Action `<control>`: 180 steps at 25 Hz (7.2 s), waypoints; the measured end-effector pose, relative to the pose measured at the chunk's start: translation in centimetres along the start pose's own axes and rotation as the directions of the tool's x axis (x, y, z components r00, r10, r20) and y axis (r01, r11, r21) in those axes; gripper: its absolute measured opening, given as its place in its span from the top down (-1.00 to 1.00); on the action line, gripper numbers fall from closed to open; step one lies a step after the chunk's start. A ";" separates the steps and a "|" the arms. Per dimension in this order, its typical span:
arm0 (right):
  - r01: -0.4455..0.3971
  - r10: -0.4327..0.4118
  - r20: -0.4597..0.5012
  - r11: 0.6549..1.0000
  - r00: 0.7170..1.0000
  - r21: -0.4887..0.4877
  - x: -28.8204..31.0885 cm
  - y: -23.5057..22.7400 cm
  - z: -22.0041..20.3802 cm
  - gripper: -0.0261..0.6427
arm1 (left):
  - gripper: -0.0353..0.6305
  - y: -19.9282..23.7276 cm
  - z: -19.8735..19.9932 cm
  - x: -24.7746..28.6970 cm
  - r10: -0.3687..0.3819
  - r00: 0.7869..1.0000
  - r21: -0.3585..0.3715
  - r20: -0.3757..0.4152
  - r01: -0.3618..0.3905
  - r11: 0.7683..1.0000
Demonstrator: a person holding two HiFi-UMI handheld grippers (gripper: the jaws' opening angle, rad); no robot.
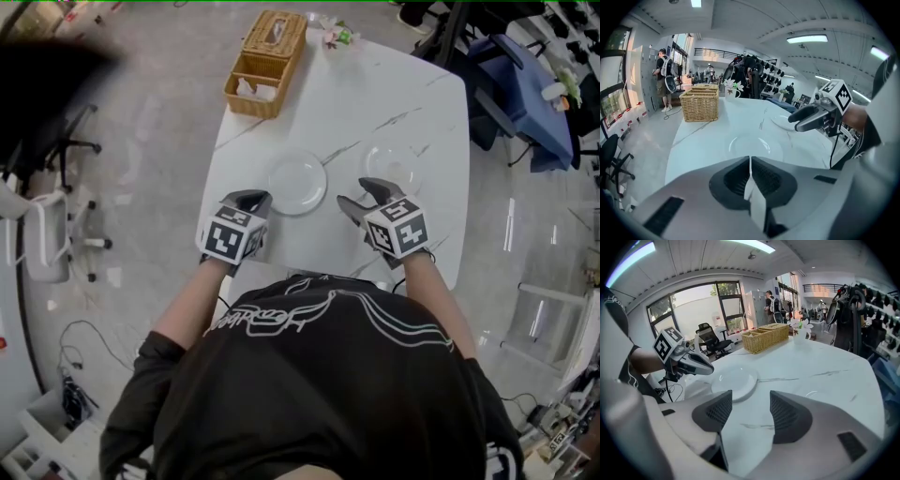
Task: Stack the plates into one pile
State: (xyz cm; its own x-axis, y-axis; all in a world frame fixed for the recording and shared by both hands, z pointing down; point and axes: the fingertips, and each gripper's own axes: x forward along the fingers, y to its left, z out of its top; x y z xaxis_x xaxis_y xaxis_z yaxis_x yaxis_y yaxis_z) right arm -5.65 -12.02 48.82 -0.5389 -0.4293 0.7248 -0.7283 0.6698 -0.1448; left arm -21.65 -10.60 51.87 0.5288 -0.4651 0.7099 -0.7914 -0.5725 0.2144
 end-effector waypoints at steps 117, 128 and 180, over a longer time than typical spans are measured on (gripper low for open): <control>-0.438 0.136 0.424 0.440 0.896 0.784 -10.2 -18.8 -5.7 0.82 | 0.80 -15.5 8.4 10.2 -0.027 0.995 0.076 -0.091 0.034 0.997; -0.417 0.167 0.385 0.472 0.907 0.777 -8.9 -19.7 -7.1 0.82 | 0.80 -16.4 6.3 10.6 0.016 0.996 0.027 -0.088 -0.014 1.000; -0.065 0.048 0.467 0.998 0.883 0.021 -22.5 -3.8 0.7 0.84 | 0.80 -23.7 15.6 -3.9 -0.321 0.887 0.068 0.331 0.316 0.946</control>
State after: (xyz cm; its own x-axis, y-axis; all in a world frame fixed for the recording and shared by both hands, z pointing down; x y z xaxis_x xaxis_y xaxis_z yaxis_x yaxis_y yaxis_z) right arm 8.98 -5.34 32.58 -0.7083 -0.6300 0.3185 -0.7004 0.6836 -0.2054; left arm -0.15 -5.73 33.61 0.8247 -0.4527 0.3390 -0.5604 -0.7350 0.3817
